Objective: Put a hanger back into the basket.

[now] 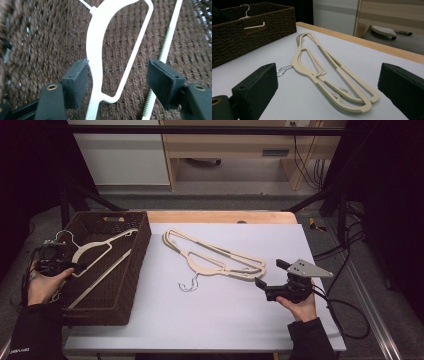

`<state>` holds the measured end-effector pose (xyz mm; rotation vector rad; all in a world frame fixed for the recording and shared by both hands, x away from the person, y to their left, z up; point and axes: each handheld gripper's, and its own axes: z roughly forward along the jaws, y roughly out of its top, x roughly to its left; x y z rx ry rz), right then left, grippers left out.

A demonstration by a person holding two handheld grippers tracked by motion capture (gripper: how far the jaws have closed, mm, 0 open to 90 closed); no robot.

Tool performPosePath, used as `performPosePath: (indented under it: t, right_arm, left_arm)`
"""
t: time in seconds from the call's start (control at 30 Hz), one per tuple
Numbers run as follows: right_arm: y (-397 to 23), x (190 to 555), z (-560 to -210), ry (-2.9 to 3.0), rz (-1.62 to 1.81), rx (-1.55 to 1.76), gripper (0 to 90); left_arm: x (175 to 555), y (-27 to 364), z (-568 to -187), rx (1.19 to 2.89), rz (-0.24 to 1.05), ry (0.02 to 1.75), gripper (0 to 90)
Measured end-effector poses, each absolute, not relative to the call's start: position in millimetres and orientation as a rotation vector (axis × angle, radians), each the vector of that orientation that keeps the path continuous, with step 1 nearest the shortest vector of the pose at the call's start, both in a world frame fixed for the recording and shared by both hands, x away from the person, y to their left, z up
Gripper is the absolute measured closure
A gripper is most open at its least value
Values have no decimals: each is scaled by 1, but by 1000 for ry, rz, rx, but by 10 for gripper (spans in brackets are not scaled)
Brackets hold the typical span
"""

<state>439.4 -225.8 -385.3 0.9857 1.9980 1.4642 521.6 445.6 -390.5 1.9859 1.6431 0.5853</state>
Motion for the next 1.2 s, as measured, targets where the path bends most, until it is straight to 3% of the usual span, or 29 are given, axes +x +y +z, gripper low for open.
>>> performPosePath:
  t: [0.2, 0.33, 0.57, 0.97, 1.2]
  right_arm:
    - [-227, 438, -383, 1988, 1472, 985, 32]
    - [-228, 438, -382, 1981, 1476, 985, 32]
    - [-228, 437, -383, 1973, 1476, 980, 32]
    - [-228, 437, -383, 1970, 1488, 968, 27]
    - [-228, 437, -383, 1972, 1487, 969, 28]
  left_arm:
    - [510, 431, -365, 1937, 665, 1518, 262]
    - [492, 406, -341, 1835, 715, 1375, 159]
    - [461, 368, -322, 1714, 696, 1151, 107]
    - [439, 311, -328, 1657, 661, 979, 94]
    - [435, 268, -331, 1740, 619, 868, 99]
